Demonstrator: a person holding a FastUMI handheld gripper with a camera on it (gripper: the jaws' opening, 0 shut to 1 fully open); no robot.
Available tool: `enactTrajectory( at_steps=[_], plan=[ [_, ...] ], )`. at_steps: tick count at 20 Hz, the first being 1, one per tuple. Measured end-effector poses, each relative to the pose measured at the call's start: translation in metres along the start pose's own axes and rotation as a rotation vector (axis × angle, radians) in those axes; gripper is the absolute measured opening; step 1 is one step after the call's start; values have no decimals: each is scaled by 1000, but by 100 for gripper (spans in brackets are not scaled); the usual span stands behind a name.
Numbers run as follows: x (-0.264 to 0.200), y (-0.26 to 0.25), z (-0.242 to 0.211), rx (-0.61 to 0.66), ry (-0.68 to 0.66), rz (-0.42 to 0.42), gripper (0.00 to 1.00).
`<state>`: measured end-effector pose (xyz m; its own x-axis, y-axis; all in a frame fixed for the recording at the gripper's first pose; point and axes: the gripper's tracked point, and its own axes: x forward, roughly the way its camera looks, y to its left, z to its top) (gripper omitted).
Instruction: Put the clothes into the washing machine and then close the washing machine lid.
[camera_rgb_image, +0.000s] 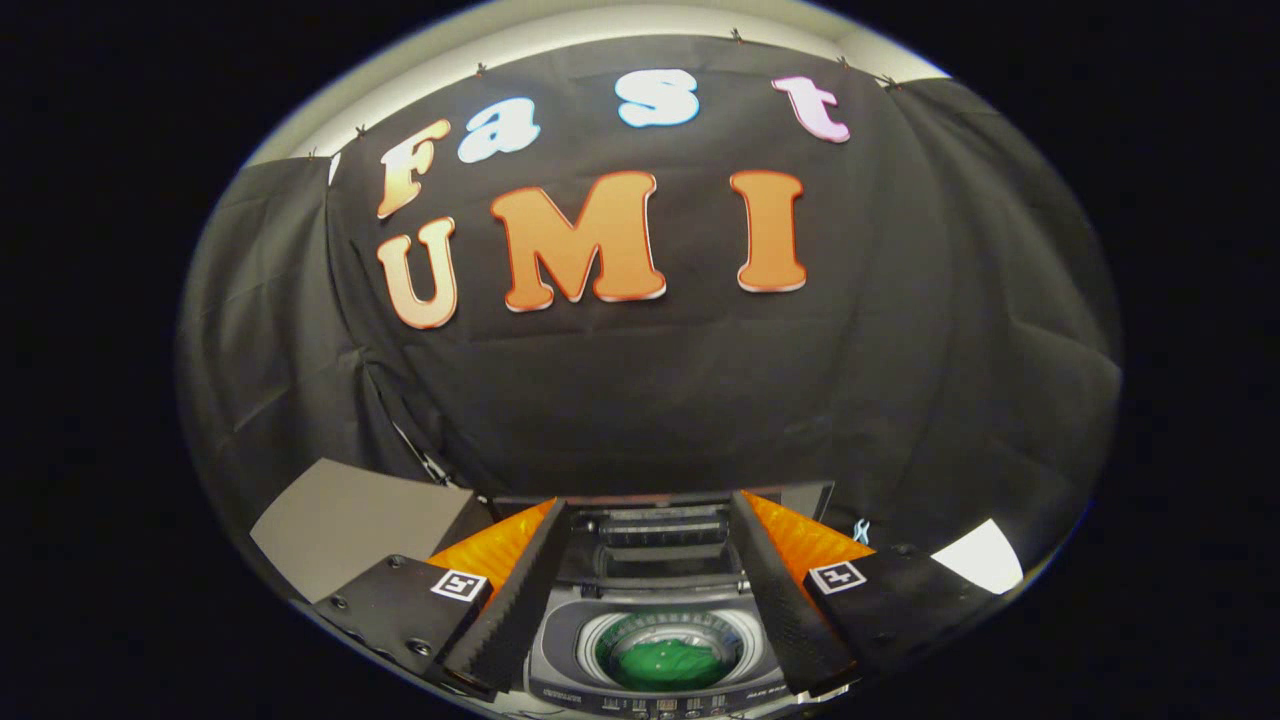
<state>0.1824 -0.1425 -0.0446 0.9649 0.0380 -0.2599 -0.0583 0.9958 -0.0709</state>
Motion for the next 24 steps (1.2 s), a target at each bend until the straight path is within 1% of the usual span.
enactTrajectory(
  at_steps=[3, 6, 9, 11, 12, 14, 17, 20, 21, 24],
  plan=[
    [15, -2, 20, -33, -44, -17, 100],
    [51, 1, 19, -49, -29, -20, 100],
    [93, 2, -2, -55, 36, -30, 100],
    [119, -2, -22, -62, 110, -38, 100],
    [129, -2, -34, -60, 150, -37, 100],
    [146, -4, -45, -52, 186, -35, 100],
    [164, -7, -64, -48, 241, -33, 100],
    [169, -3, -82, -44, 268, -26, 100],
    [171, -1, -79, -35, 249, -23, 100],
    [165, -1, -84, -15, 257, -22, 99]
  ],
)
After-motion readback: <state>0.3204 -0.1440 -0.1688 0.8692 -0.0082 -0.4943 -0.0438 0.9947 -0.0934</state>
